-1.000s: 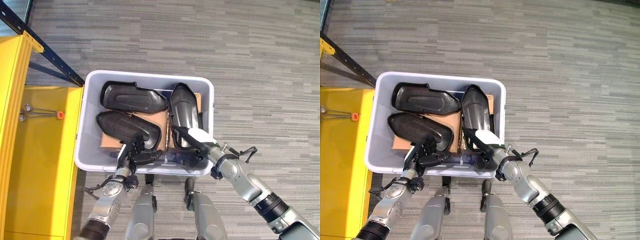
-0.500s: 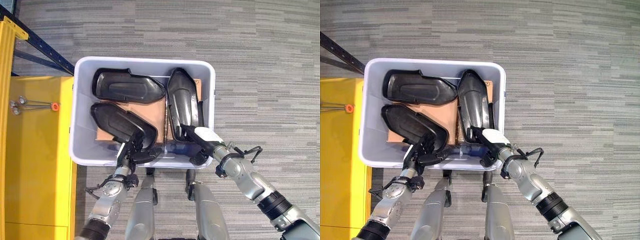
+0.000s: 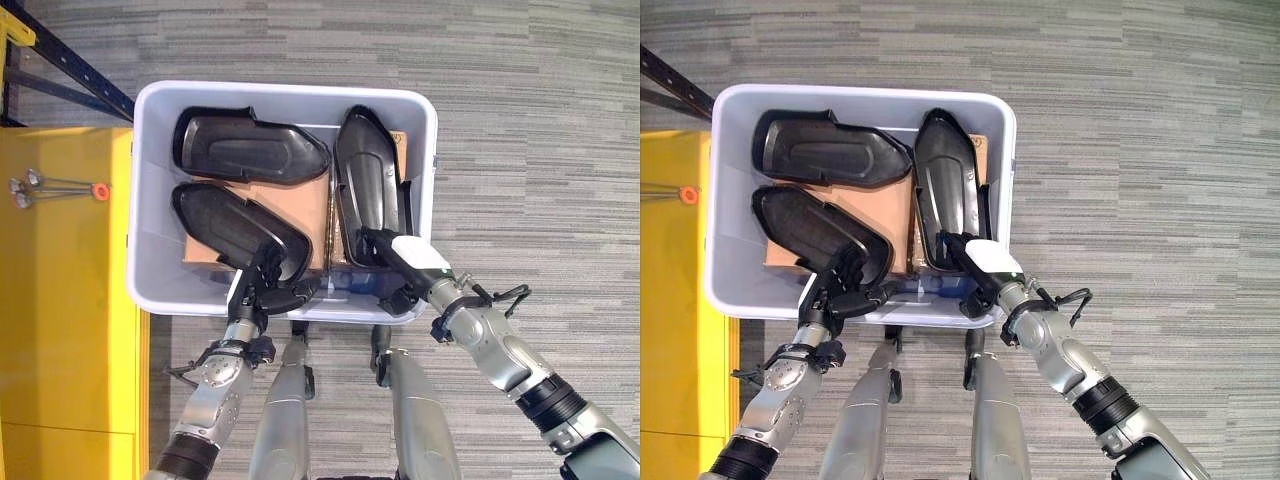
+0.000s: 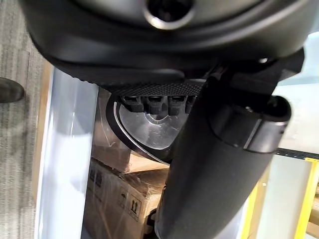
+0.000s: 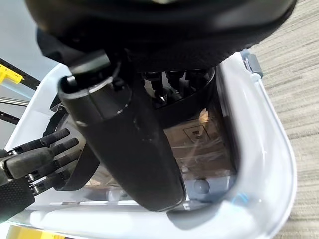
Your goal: Move parts from the plastic box to the shelf.
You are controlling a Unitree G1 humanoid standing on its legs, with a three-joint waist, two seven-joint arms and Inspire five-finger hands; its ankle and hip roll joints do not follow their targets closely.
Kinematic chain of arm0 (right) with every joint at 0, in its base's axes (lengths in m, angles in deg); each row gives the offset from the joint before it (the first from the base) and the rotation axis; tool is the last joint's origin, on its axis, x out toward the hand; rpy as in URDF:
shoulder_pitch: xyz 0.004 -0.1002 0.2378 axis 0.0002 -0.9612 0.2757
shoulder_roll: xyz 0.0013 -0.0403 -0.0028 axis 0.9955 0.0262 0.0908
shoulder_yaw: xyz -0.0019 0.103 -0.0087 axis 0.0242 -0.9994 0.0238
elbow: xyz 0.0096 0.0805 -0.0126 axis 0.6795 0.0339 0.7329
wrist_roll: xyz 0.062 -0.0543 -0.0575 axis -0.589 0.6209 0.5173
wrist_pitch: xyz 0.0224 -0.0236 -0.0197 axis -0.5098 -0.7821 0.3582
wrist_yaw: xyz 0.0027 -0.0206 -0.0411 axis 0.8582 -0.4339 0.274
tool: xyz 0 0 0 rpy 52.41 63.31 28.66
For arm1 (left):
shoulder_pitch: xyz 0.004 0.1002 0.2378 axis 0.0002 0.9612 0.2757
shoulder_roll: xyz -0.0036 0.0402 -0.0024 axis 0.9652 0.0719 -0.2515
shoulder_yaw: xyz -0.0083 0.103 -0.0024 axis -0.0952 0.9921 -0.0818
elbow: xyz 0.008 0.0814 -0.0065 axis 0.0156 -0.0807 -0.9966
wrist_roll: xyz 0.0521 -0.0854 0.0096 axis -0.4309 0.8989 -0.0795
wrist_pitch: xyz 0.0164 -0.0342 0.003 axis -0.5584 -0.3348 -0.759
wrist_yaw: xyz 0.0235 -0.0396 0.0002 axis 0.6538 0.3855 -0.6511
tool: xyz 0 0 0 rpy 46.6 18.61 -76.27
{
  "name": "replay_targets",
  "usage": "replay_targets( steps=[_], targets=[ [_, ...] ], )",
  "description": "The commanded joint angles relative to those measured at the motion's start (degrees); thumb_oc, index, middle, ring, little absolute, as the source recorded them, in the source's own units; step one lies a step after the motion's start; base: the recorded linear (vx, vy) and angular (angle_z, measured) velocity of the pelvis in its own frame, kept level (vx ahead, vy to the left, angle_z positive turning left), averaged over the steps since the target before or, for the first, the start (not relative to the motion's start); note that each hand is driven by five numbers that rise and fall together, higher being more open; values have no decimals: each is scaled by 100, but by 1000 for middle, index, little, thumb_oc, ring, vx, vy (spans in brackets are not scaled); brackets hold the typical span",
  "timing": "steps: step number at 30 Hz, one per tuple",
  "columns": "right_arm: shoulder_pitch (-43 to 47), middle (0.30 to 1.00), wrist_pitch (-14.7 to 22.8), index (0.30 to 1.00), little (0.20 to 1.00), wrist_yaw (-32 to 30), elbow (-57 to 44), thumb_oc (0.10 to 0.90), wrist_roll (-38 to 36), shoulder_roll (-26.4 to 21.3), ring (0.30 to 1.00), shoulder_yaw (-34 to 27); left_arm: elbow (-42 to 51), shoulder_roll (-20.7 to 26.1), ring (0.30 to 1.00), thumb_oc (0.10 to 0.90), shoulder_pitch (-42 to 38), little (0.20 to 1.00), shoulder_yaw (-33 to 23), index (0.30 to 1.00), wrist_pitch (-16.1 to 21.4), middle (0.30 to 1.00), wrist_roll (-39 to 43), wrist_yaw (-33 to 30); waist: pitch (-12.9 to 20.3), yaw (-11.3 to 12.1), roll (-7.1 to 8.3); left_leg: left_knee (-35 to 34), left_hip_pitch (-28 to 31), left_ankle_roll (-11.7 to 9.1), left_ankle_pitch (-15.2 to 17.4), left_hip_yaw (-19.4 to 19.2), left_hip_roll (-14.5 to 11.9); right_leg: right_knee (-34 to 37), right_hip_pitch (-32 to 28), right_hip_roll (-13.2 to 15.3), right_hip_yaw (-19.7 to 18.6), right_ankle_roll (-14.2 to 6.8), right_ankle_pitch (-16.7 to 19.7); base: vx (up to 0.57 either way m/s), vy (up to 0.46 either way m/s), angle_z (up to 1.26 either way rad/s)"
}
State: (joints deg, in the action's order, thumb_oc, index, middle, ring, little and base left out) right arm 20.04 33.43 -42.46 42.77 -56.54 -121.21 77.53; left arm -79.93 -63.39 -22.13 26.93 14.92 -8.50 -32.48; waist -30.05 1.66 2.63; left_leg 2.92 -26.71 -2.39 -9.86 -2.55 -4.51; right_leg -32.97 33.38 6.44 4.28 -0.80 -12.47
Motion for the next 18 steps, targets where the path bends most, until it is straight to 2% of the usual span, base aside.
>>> replay_targets(
  steps=[1,12,13,18],
  targets=[
    [557,1000,7,1000,1000,-143,-121,900,218,-31,1000,-112,361,87,1000,900,189,1000,39,1000,131,1000,29,-66,25,78,130,675,104,-163,813,221,-593,1888,-721,682,-170,-557,1562,-11,-17,5],
    [830,1000,-76,1000,1000,-316,151,900,309,-3,1000,-67,468,97,1000,900,127,1000,20,1000,176,1000,74,-168,25,115,88,1041,-439,-136,935,360,-533,1398,-227,691,-181,-512,1387,-10,-5,5],
    [845,1000,-97,1000,1000,-347,173,900,321,-11,1000,-71,496,99,1000,900,128,1000,39,1000,167,1000,72,-177,25,118,55,1225,-568,-139,1028,391,-520,1197,-101,697,-199,-492,1293,-21,0,3],
    [854,1000,-141,1000,1000,-359,289,900,363,-16,1000,-58,548,105,1000,900,106,1000,47,1000,183,1000,96,-191,25,121,0,1405,-801,-134,1053,458,-492,988,116,695,-235,-463,1237,-13,-1,3]
  ],
)
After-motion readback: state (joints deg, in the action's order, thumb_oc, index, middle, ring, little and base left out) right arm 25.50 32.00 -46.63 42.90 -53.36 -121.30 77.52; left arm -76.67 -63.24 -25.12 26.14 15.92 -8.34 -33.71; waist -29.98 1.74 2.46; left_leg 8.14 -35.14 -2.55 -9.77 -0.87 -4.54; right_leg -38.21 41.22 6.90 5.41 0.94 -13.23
